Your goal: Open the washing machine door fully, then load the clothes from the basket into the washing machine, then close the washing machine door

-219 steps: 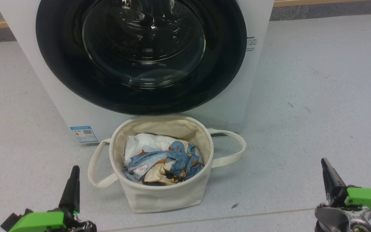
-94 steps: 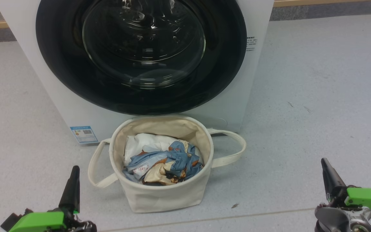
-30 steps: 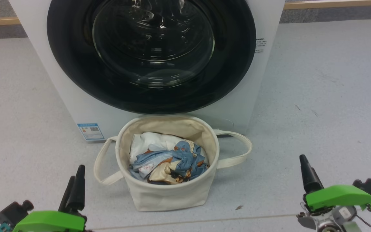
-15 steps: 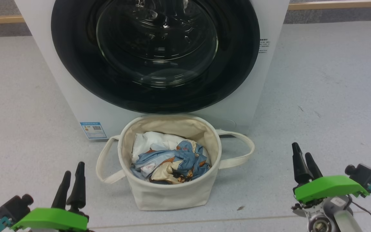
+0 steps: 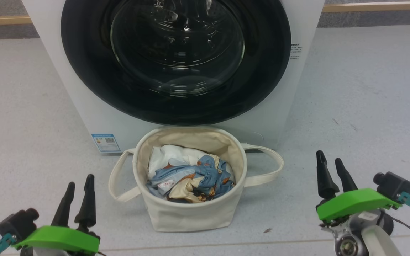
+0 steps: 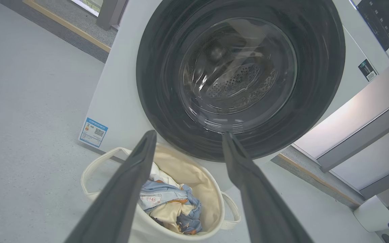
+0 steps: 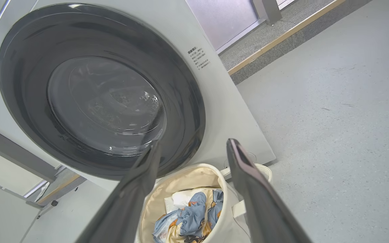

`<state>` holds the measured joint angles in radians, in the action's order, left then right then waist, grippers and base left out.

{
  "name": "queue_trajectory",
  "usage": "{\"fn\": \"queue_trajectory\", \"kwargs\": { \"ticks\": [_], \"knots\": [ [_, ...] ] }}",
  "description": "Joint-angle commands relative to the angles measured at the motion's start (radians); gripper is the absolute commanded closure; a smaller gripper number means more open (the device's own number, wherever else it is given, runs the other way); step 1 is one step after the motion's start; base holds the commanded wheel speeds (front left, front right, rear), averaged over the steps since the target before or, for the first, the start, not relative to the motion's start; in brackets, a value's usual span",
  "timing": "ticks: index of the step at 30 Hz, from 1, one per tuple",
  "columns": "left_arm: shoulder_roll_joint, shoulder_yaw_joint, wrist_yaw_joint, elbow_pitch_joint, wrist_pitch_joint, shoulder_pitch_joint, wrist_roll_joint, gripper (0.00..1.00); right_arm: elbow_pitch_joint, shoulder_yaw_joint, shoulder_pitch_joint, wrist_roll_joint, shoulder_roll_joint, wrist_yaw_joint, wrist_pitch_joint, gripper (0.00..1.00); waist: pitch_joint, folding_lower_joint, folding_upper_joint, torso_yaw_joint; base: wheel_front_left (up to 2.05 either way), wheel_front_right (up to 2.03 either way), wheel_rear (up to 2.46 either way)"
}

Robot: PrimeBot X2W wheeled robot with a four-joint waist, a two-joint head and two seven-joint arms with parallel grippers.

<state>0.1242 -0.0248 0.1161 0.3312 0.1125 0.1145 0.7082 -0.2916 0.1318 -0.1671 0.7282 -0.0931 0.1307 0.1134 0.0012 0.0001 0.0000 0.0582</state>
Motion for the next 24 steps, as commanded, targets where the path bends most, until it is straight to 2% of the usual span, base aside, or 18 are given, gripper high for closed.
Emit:
{"fn": "queue_trajectory", "kwargs": {
  "ticks": [1,24],
  "knots": [
    [0.025,-0.031,0.008,-0.028,0.016,0.063,-0.038,0.00,0.040,0.023,-0.060,-0.037,-0.014,0.000,0.017,0.00,0.000,0.0000,0.0000,0.001,0.00,0.00,0.00],
    [0.053,-0.065,0.013,-0.022,0.082,0.097,-0.298,0.00,0.042,0.073,-0.093,-0.292,-0.036,0.000,0.081,0.00,-0.006,0.0000,0.0000,0.018,0.00,0.00,0.00]
  ]
}}
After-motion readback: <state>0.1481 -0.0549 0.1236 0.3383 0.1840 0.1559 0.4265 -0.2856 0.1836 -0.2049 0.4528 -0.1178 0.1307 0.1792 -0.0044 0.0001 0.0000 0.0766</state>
